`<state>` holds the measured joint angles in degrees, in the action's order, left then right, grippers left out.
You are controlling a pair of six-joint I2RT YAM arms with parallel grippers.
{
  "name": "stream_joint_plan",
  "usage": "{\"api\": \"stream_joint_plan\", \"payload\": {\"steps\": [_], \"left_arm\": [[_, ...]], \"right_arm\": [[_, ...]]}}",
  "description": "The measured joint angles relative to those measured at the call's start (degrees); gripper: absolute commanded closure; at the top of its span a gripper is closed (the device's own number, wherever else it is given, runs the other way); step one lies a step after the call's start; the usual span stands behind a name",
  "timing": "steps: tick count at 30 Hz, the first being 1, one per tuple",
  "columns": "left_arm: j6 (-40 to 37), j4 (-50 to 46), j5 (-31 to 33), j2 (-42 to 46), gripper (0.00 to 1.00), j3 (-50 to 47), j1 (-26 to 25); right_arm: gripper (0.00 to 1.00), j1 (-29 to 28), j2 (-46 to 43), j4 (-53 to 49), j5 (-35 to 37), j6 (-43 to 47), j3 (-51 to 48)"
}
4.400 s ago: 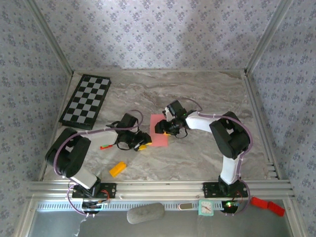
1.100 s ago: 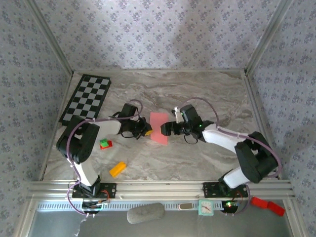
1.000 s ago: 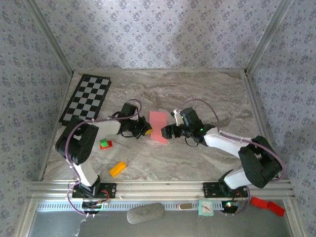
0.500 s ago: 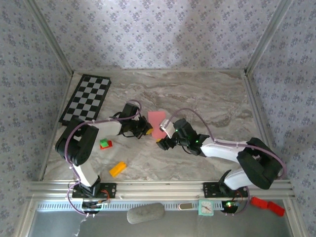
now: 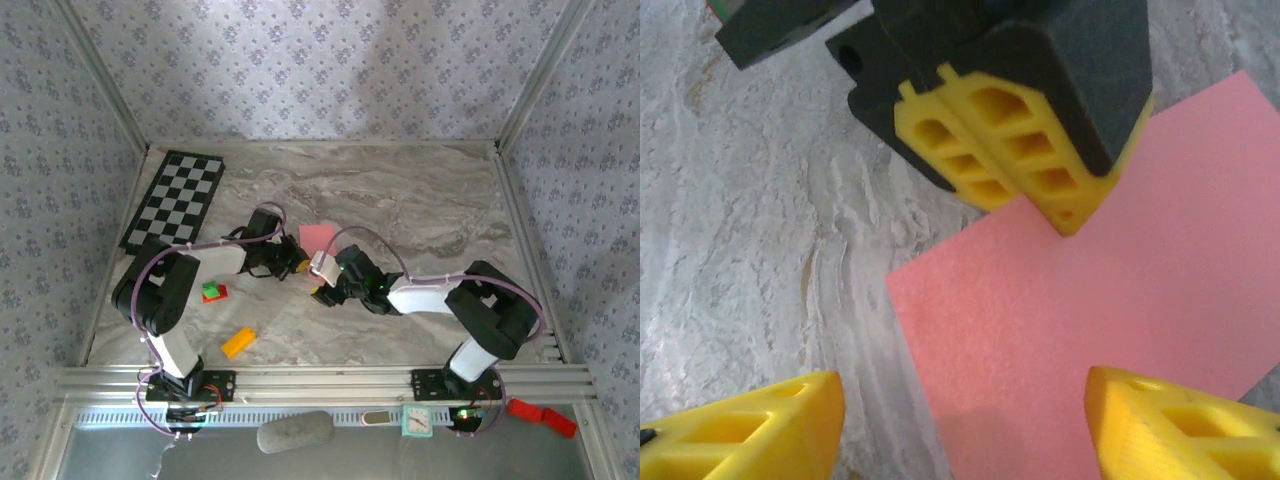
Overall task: Fold a paper plane with a square sheet of paper (pick it up from the middle)
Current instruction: Third fold the triangle at the center of the table.
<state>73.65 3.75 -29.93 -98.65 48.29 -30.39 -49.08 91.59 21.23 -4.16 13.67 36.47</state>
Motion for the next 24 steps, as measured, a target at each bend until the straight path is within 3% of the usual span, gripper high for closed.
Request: {"api": "stream_joint_plan", "payload": {"steps": [11,20,24], "left_arm": [[0.0,0.2,0.0,0.0,1.0,0.0,0.0],[0.0,0.8,0.0,0.0,1.0,-0.1,-0.2],[0.0,0.8,0.0,0.0,1.0,-0.1,-0.2]], "right_arm": [[0.62,-1.3,0.0,1.5,1.0,1.2,0.5],[0.66,-1.6,0.0,1.7,1.0,1.0,0.5],[0.75,-1.7,0.0,1.7,1.0,1.0,0.5]]}}
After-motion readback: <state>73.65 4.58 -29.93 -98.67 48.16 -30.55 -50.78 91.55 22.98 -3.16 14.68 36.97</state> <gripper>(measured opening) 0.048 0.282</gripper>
